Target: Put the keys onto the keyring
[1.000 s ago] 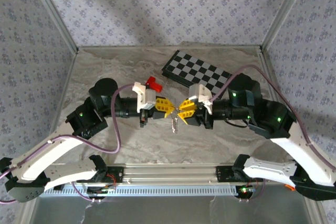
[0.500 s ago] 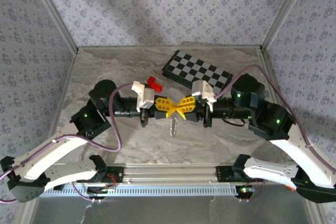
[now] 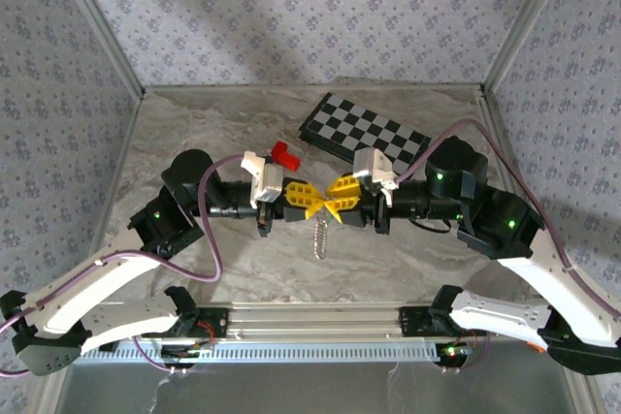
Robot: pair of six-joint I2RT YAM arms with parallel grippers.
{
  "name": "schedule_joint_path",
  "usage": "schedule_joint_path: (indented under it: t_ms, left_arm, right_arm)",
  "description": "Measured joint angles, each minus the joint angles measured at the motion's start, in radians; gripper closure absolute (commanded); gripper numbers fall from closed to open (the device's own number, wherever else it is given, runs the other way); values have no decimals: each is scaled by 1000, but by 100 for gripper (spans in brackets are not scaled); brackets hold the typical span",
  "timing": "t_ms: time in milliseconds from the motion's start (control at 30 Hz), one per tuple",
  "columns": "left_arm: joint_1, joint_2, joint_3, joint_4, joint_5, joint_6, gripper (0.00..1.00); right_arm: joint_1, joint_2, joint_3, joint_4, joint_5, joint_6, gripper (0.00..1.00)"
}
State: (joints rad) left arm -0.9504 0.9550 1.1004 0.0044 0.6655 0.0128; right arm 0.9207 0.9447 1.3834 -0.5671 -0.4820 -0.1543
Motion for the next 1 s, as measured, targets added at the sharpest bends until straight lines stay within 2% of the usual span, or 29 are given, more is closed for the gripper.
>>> schedule_joint_path:
  t_ms: [133, 333, 567, 833, 933, 1000]
  left_arm:
    - [-2, -4, 0, 0, -4, 0, 100]
    - [-10, -19, 0, -1, -19, 0, 100]
    - [-15, -27, -6, -22, -38, 12, 100]
    - [-18, 11, 122, -282, -80, 114, 97]
    - [-19, 37, 151, -334, -78, 136, 93]
    - [-19, 50, 154, -354, -79, 145, 94]
  right_arm:
    - [1, 0, 0, 1, -1, 0, 83]
    - [10, -2, 0, 3, -5, -5, 100]
    - [21, 9, 18, -29, 11, -22, 100]
    - [57, 120, 190, -249, 82, -89, 100]
    - [71, 136, 221, -311, 116, -114, 100]
    - [78, 153, 243, -356, 139, -128, 100]
